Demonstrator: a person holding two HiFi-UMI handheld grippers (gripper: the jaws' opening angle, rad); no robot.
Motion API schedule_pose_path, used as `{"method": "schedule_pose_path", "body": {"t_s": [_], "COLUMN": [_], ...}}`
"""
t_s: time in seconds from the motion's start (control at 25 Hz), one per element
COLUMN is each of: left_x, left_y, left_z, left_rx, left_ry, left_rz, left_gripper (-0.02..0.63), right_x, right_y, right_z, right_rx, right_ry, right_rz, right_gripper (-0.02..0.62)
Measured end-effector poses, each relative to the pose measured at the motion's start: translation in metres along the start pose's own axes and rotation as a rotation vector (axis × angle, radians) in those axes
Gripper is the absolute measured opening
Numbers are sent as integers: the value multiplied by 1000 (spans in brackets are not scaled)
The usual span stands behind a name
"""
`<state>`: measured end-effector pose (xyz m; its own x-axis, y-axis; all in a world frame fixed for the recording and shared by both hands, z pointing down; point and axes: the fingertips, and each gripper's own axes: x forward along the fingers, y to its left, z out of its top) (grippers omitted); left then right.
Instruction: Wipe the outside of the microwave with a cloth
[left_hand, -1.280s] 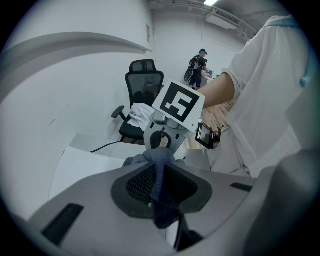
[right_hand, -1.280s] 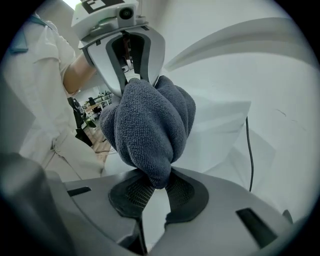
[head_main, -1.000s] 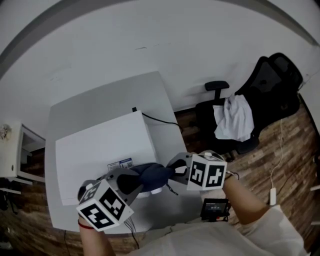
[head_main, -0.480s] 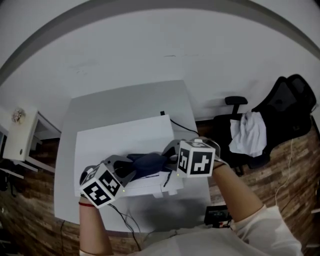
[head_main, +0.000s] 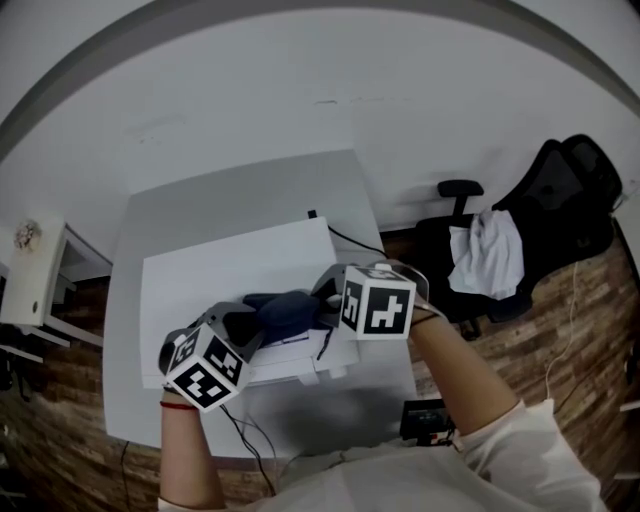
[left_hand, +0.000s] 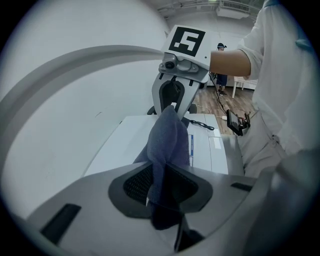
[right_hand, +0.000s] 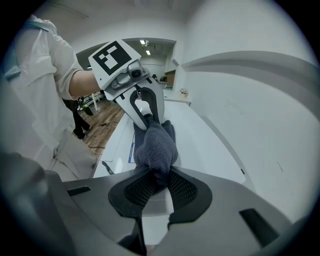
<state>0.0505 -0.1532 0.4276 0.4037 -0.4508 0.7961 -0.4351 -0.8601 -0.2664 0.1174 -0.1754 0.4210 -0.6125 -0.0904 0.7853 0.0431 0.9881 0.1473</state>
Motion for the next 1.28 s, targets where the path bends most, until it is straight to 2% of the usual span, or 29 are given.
{"method": "schedule_pose_path", "body": {"t_s": [0.04,0.16,0.36,0.52,0.64,0.72,0.88,1.0,1.28], "left_x": [-1,-8,-28,-43,-56,-67,-90,-93,-88], "left_y": [1,8,13,5,5,11,24,27,31], "left_z": [1,7,21,22,24,30,62,81,106], "left_rx": [-6,-53,-144,-214,-289,-332,-350,-308,-295], "left_ry": [-8,-64,-188,-262,-352,-422,-575,-612,-671], "left_rz": [13,41,52,-24,-79,-74,5,57,124], "left_gripper": [81,168,183,208,276,319,316,309,167], "right_x": [-1,-7,-23,-35,-43,-48,-58,-64,-85], "right_y": [-1,-4,-4,1,3,2,-2,-7,-15], "right_z": [0,1,13,21,25,32,50,61,72], "right_rx": [22,98,155,204,250,273,285,309,397], "right_ry": [-7,-44,-149,-233,-300,-351,-436,-504,-682], "right_rz": [-7,-29,-42,-25,-21,-31,-53,-68,-112], "right_gripper": [78,175,178,178,178,178,176,176,169]}}
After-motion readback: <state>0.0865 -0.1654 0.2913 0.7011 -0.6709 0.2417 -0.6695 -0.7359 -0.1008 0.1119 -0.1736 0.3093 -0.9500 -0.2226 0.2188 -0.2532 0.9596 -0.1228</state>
